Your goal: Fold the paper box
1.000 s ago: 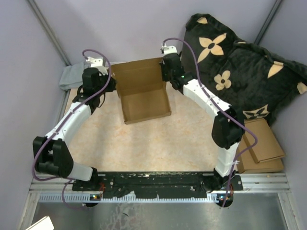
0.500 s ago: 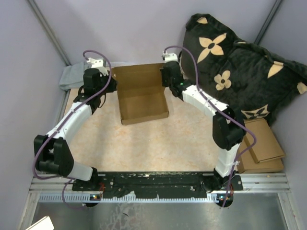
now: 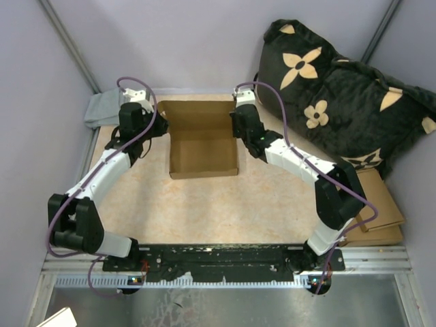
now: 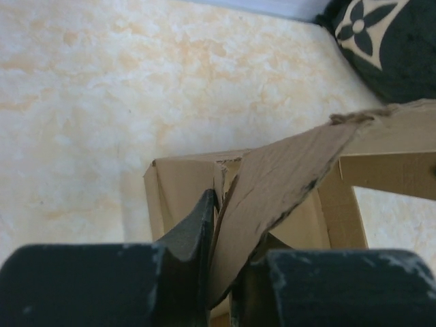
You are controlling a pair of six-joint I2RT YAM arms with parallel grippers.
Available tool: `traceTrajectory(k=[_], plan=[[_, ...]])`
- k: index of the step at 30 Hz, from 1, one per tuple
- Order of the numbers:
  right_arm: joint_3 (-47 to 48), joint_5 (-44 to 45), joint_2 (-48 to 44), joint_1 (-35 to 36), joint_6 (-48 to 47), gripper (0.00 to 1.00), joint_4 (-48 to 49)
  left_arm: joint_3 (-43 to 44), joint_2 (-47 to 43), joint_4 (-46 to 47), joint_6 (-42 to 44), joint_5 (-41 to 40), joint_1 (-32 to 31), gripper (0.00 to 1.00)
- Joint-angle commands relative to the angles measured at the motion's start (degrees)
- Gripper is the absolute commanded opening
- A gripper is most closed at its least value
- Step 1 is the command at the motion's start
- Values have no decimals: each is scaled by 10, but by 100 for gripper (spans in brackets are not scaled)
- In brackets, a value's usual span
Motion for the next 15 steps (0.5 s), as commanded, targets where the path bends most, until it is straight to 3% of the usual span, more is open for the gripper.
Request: traceTrajectory(k=[1,10,12,15], plan=[[-9,-8,-32,26,22,0,5,-37,-38,6,-22,50,-10,15],[-5,10,-22,38,45,3,-26,-89,-89,-51,3,38,-10,27],[-10,8,-28,41,53,11,-46,-96,-105,-72,10,35,-10,30],[-26,-15,-50,42,62,35,-75,-104,-133,-108,21,24,-10,37]])
